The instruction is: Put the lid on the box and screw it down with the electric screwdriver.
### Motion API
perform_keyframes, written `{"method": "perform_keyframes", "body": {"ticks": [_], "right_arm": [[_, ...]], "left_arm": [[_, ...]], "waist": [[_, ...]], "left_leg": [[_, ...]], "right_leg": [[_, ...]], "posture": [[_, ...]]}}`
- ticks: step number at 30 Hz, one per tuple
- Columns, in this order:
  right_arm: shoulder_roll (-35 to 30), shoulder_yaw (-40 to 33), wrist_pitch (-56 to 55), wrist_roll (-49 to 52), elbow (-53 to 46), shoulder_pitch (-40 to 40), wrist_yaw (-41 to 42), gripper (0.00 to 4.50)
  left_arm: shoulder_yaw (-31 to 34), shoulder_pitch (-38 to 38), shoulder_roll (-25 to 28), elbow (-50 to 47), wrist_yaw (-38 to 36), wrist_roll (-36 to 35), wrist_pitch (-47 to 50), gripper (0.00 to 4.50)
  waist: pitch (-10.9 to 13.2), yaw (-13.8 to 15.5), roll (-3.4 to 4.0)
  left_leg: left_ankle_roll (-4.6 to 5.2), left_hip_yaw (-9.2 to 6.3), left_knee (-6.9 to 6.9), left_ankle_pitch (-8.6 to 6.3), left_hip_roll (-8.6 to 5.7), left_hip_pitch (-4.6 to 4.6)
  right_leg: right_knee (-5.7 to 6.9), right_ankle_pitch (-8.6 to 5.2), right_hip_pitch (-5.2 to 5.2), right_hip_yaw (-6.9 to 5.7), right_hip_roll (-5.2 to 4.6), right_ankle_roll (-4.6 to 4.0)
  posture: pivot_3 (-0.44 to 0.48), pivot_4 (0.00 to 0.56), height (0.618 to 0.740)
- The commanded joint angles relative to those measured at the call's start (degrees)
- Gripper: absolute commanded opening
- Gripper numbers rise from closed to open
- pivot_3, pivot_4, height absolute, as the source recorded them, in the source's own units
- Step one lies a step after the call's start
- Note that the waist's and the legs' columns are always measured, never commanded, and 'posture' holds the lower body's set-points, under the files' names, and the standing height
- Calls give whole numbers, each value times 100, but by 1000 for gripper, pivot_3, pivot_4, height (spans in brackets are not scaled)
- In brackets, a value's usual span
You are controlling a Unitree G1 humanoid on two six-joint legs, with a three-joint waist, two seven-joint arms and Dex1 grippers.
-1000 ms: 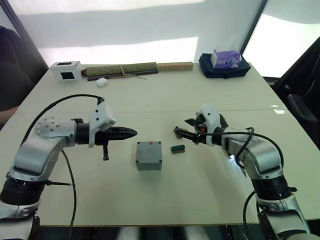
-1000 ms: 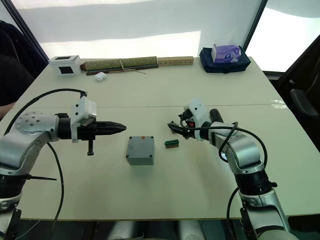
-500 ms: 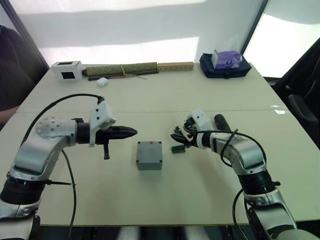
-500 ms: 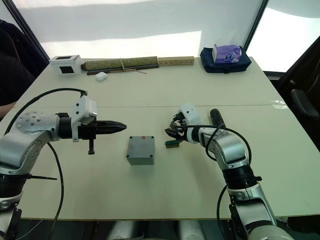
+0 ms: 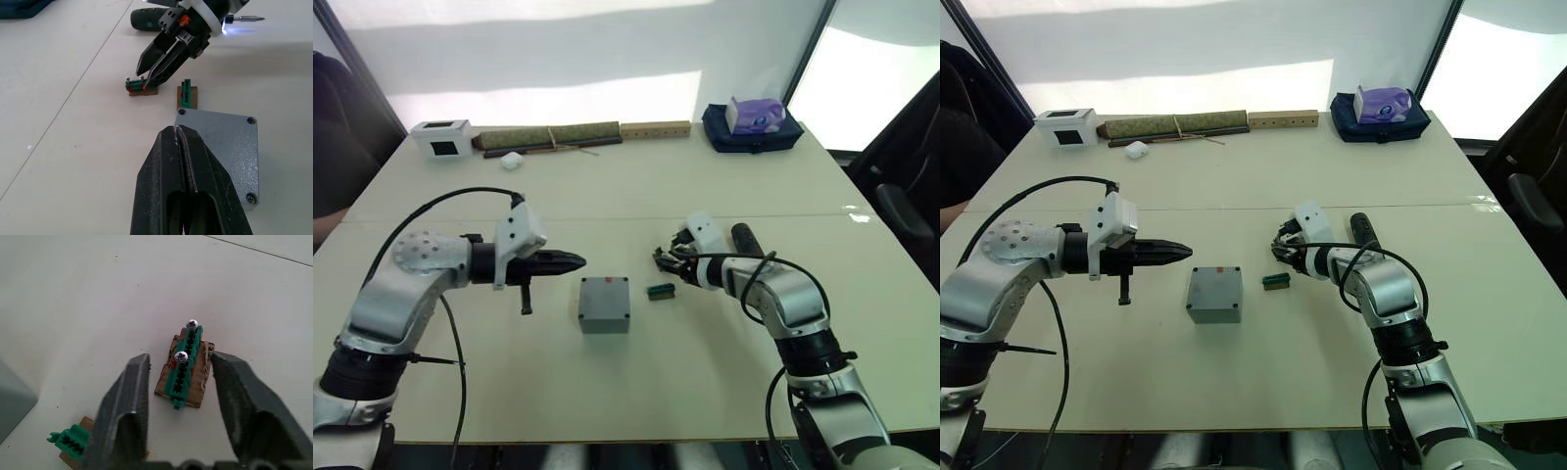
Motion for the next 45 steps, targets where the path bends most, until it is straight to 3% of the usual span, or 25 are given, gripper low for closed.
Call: {"method": "perform_keyframes", "body": {"ticks": [1, 2, 16, 20, 27, 45], "right_arm": [[48, -58, -109, -22, -64, -191, 0, 483], [54, -63, -116, -27, -52, -201, 2, 87], [-70, -128, 19, 68, -389, -338, 142, 87], [-319, -390, 578, 544, -1180, -475, 455, 87], [-490, 13, 1157, 1111, -2055, -324, 844, 87], [-457, 524, 1043, 1259, -2127, -303, 930, 87]], "left_arm": [[66, -50, -4, -99, 34, -19, -86, 0], [67, -44, -5, -121, 44, -29, -73, 0], [43, -68, -4, -222, 101, -61, 21, 0], [66, -44, 25, -238, 101, -67, 50, 0], [24, -37, -9, -98, 100, 7, -13, 0], [33, 48, 29, -244, 134, -22, 63, 0]], "waist": [[0, 0, 0], [0, 0, 0], [2, -1, 1], [17, 2, 6], [18, -7, 6], [18, 6, 6]], "left_leg": [[0, 0, 0, 0, 0, 0], [0, 0, 0, 0, 0, 0], [0, 0, -2, 0, 0, 0], [0, 0, -3, 0, 0, 0], [0, -3, -33, 0, 1, 3], [-1, -3, -57, 0, 1, -2]], "right_leg": [[0, 0, 0, 0, 0, 0], [0, 0, 0, 0, 0, 0], [-2, 0, 0, 0, 0, 0], [-2, 0, -1, 0, 0, 0], [-29, 2, 0, -1, 0, 0], [-72, 3, 2, -3, -2, 0]], "posture": [[0, 150, 740], [0, 150, 740], [0, 150, 740], [0, 150, 740], [0, 150, 740], [0, 150, 740]]}}
